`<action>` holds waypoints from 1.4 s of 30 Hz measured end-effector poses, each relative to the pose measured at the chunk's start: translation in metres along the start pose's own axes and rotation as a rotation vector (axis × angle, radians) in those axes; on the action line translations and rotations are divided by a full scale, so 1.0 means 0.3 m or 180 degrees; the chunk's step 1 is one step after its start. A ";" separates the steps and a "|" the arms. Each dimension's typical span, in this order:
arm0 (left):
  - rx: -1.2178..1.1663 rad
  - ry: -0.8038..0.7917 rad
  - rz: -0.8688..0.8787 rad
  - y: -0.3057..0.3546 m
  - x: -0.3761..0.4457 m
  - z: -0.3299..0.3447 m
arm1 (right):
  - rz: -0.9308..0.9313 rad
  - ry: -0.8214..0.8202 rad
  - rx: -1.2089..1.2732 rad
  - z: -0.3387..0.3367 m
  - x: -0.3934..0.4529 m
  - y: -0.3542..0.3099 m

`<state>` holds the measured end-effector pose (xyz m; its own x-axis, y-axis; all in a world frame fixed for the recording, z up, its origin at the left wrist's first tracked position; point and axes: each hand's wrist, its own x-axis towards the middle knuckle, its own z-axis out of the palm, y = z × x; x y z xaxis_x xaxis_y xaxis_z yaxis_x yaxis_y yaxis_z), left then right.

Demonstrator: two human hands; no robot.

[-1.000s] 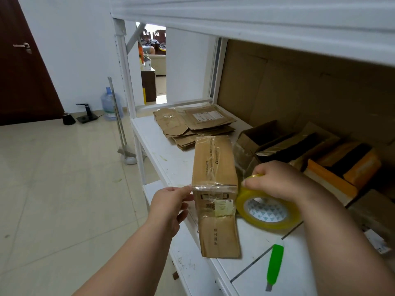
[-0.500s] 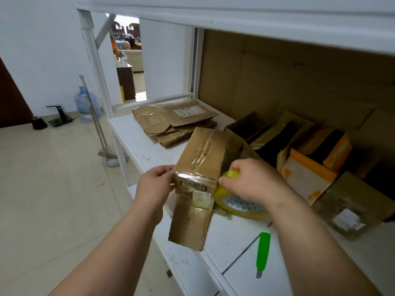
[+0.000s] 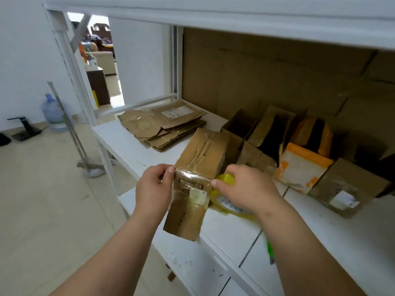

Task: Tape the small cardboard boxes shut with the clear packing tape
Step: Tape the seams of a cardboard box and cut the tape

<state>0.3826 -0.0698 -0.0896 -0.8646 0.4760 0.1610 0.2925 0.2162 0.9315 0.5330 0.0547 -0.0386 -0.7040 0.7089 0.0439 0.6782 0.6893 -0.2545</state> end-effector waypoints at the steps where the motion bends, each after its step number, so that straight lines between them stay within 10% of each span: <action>1: 0.0065 -0.0043 0.0033 0.002 0.005 -0.002 | 0.0047 0.0057 -0.0161 0.001 -0.004 -0.013; 20: 0.0712 -0.0663 0.0603 -0.012 0.090 -0.059 | 0.0690 0.0318 -0.0705 0.050 -0.022 -0.114; 42: 0.0381 -0.0493 0.0120 -0.042 0.116 -0.021 | 0.0345 -0.0360 0.1420 0.011 -0.036 -0.217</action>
<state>0.3463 -0.0614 -0.0938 -0.7817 0.6090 0.1343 0.3779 0.2913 0.8788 0.4957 0.0016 -0.0256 -0.6695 0.7354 -0.1049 0.6097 0.4632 -0.6432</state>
